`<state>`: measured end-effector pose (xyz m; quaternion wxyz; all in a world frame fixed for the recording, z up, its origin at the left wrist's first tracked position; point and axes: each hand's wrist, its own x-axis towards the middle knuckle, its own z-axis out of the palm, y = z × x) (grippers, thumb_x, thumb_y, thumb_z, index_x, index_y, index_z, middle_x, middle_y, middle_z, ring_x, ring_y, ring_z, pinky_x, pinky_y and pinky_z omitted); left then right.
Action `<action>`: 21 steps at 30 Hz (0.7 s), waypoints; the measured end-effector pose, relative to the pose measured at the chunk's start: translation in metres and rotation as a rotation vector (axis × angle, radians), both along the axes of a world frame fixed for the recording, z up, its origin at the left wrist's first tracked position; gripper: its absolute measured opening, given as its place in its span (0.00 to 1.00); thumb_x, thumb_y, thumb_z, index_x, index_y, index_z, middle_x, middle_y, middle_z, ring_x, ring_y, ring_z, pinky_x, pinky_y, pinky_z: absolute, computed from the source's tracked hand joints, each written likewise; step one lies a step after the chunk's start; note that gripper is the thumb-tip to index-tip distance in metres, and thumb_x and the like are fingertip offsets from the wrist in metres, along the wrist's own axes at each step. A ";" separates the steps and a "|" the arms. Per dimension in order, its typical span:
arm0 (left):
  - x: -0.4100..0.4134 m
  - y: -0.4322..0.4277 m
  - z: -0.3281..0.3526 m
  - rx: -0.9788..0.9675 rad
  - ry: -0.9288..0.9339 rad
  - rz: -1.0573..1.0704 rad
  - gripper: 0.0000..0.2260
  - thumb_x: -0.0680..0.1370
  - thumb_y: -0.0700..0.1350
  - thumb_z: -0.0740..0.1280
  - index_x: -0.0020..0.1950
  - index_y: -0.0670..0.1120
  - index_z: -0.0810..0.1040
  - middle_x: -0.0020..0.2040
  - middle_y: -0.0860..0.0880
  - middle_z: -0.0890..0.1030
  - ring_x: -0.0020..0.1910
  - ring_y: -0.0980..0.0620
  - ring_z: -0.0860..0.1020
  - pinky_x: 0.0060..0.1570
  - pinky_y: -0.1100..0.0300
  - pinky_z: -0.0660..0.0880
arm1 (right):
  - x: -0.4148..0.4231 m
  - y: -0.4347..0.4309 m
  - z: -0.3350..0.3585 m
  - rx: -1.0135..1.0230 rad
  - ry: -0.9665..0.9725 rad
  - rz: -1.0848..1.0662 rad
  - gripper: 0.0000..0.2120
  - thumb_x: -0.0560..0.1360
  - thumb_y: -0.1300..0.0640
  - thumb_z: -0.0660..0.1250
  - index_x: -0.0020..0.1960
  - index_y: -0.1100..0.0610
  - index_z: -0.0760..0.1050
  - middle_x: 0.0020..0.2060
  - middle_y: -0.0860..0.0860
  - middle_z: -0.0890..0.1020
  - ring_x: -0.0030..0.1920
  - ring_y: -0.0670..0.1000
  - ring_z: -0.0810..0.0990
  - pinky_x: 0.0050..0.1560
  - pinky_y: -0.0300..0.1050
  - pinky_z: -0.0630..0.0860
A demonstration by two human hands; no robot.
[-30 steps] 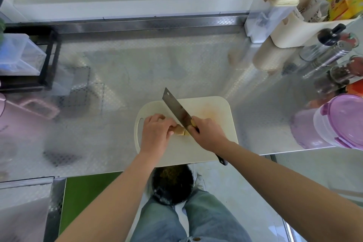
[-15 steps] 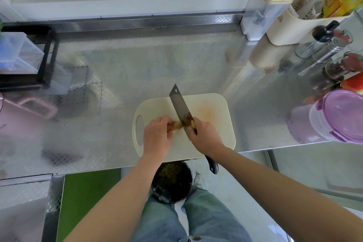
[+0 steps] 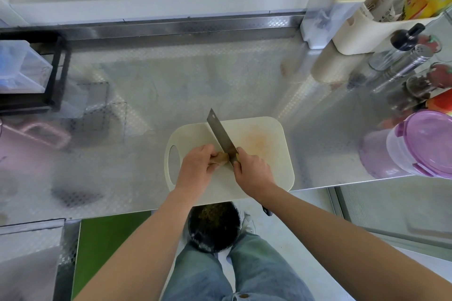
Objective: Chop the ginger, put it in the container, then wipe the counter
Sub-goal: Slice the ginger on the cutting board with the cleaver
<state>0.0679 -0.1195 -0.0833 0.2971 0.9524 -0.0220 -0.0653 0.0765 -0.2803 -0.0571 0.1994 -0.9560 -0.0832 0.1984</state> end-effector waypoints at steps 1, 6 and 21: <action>0.000 0.000 0.000 0.003 0.010 -0.031 0.08 0.72 0.39 0.72 0.48 0.43 0.76 0.44 0.47 0.79 0.44 0.48 0.75 0.39 0.63 0.61 | 0.001 0.001 0.000 -0.006 0.000 -0.002 0.07 0.80 0.57 0.55 0.55 0.57 0.65 0.35 0.54 0.72 0.35 0.58 0.70 0.35 0.47 0.66; -0.007 0.001 -0.001 -0.076 0.013 0.003 0.10 0.71 0.40 0.73 0.49 0.46 0.78 0.45 0.51 0.80 0.46 0.51 0.75 0.43 0.63 0.65 | 0.013 0.004 0.002 -0.020 0.001 -0.035 0.05 0.80 0.58 0.54 0.53 0.58 0.65 0.36 0.55 0.72 0.36 0.59 0.71 0.35 0.47 0.66; -0.022 -0.024 0.009 -0.162 0.099 0.563 0.16 0.72 0.44 0.72 0.55 0.46 0.70 0.43 0.51 0.75 0.40 0.51 0.75 0.41 0.60 0.67 | -0.001 -0.024 0.004 0.066 0.065 0.097 0.08 0.79 0.54 0.57 0.41 0.54 0.62 0.28 0.51 0.69 0.30 0.56 0.69 0.30 0.44 0.63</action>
